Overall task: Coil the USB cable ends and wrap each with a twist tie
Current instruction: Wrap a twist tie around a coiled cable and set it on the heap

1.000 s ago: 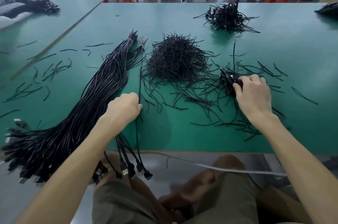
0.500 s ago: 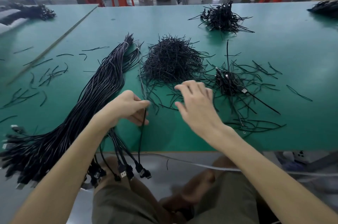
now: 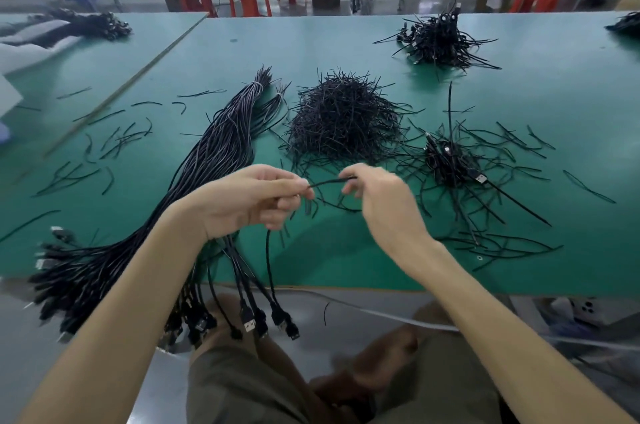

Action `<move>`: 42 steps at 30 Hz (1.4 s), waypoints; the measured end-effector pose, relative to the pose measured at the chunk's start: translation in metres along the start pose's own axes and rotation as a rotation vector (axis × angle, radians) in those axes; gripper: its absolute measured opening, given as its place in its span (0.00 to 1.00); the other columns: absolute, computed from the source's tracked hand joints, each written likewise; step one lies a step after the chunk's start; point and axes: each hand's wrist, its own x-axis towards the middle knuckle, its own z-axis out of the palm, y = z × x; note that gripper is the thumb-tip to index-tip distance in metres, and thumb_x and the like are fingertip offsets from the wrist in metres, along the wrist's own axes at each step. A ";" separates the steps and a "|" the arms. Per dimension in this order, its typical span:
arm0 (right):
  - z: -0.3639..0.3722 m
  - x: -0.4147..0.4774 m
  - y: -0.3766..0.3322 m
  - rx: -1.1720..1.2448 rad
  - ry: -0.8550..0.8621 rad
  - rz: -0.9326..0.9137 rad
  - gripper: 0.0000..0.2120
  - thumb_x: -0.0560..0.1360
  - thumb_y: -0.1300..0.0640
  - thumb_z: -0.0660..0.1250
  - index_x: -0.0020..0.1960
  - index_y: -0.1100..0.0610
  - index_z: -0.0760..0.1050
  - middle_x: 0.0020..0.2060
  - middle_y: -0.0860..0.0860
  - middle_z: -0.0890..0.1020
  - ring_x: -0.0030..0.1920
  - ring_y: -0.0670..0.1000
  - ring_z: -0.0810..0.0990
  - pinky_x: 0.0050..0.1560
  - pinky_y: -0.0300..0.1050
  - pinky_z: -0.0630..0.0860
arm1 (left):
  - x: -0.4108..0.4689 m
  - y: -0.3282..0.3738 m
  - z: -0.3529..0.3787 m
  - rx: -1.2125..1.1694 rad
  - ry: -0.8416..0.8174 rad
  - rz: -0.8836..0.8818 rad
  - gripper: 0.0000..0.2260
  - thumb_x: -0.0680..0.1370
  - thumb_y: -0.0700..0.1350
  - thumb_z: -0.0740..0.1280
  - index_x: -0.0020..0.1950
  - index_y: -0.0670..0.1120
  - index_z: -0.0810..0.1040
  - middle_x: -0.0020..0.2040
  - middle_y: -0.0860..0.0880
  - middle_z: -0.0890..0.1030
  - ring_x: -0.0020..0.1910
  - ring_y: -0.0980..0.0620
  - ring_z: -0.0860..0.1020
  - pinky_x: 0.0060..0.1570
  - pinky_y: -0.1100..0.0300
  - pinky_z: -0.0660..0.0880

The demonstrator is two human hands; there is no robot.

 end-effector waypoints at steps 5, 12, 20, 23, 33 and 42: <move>-0.031 0.002 0.032 -0.007 0.125 0.101 0.20 0.79 0.72 0.57 0.59 0.55 0.80 0.41 0.48 0.82 0.35 0.50 0.73 0.41 0.50 0.76 | 0.005 -0.010 -0.007 -0.180 0.121 0.123 0.09 0.82 0.45 0.68 0.58 0.42 0.81 0.39 0.49 0.77 0.28 0.55 0.70 0.31 0.65 0.71; -0.036 -0.013 0.034 -0.126 0.030 0.096 0.14 0.82 0.59 0.65 0.67 0.51 0.76 0.53 0.43 0.83 0.61 0.50 0.76 0.66 0.52 0.63 | 0.023 -0.021 0.031 -0.202 0.124 0.188 0.07 0.82 0.40 0.66 0.58 0.40 0.78 0.41 0.47 0.79 0.25 0.56 0.71 0.22 0.68 0.66; -0.024 -0.018 -0.004 0.206 -0.228 -0.015 0.26 0.75 0.72 0.60 0.69 0.51 0.72 0.45 0.47 0.82 0.44 0.51 0.81 0.49 0.52 0.78 | 0.038 -0.003 0.071 0.008 0.137 0.155 0.07 0.84 0.40 0.65 0.53 0.36 0.77 0.40 0.42 0.79 0.25 0.54 0.73 0.22 0.65 0.67; -0.027 -0.012 0.004 0.251 -0.121 0.048 0.18 0.78 0.69 0.58 0.59 0.53 0.79 0.34 0.44 0.81 0.28 0.46 0.74 0.34 0.48 0.74 | 0.036 -0.001 0.059 -0.014 0.151 0.136 0.07 0.84 0.44 0.65 0.54 0.40 0.78 0.39 0.48 0.78 0.24 0.55 0.69 0.23 0.66 0.63; -0.021 -0.023 0.026 0.474 -0.109 0.217 0.12 0.85 0.60 0.58 0.51 0.55 0.81 0.31 0.47 0.79 0.34 0.38 0.75 0.42 0.31 0.66 | 0.028 -0.032 0.016 -0.540 0.159 0.405 0.20 0.81 0.43 0.69 0.72 0.41 0.76 0.69 0.47 0.79 0.57 0.54 0.82 0.54 0.58 0.79; -0.013 -0.036 0.018 0.501 -0.277 0.151 0.12 0.85 0.61 0.58 0.52 0.53 0.80 0.32 0.51 0.78 0.31 0.43 0.72 0.42 0.32 0.69 | 0.036 -0.051 0.038 -1.217 0.128 0.523 0.14 0.84 0.44 0.65 0.69 0.43 0.79 0.48 0.53 0.80 0.42 0.58 0.78 0.48 0.61 0.76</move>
